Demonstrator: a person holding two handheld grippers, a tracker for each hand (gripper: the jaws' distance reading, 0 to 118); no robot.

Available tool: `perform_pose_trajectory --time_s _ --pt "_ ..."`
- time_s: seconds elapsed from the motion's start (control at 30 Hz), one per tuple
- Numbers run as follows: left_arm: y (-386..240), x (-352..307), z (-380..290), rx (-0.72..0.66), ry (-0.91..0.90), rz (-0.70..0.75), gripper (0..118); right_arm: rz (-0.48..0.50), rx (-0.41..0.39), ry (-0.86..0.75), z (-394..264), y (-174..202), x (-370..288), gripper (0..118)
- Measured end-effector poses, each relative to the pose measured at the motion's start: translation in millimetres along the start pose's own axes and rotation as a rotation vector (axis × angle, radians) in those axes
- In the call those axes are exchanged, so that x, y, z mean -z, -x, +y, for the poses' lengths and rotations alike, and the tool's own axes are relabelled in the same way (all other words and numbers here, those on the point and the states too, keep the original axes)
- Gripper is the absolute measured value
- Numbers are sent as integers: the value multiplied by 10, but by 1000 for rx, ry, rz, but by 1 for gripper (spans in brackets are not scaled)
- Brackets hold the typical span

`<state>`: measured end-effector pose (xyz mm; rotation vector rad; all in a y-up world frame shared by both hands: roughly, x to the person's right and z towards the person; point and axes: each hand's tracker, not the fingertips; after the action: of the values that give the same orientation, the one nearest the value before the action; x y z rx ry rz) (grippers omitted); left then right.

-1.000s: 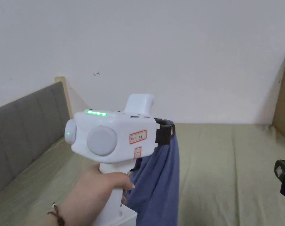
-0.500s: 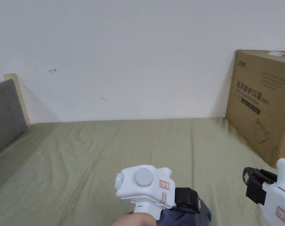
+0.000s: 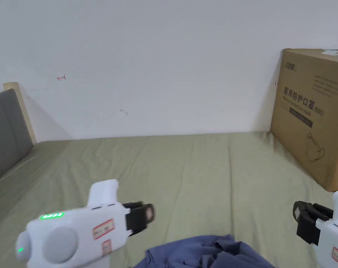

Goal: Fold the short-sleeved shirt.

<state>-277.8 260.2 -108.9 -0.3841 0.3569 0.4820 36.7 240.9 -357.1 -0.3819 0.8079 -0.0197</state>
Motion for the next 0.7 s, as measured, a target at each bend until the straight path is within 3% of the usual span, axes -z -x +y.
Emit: perform_pose_trajectory --time_s 0.23,0.53,0.57,0.6,0.63,0.67,0.7 --pt "419 -490 -407 -25 -82 195 0 -17 8 3 -41 -28 11 0" --pt "1114 105 -732 -125 419 322 2 -15 8 17 -76 -7 8 0" --pt "1179 193 -819 -135 456 330 16 -14 8 20 -81 -2 9 0" --pt "1270 305 -930 -144 509 351 50 -13 5 24 -87 5 13 0" --pt "1328 393 -1068 -160 567 345 99 -13 1 28 -94 12 17 0" --pt "1372 451 -1163 -162 583 337 108 -13 -3 31 -101 19 18 0" --pt "1404 501 -1242 -167 589 340 106 -13 -7 34 -106 26 22 0"
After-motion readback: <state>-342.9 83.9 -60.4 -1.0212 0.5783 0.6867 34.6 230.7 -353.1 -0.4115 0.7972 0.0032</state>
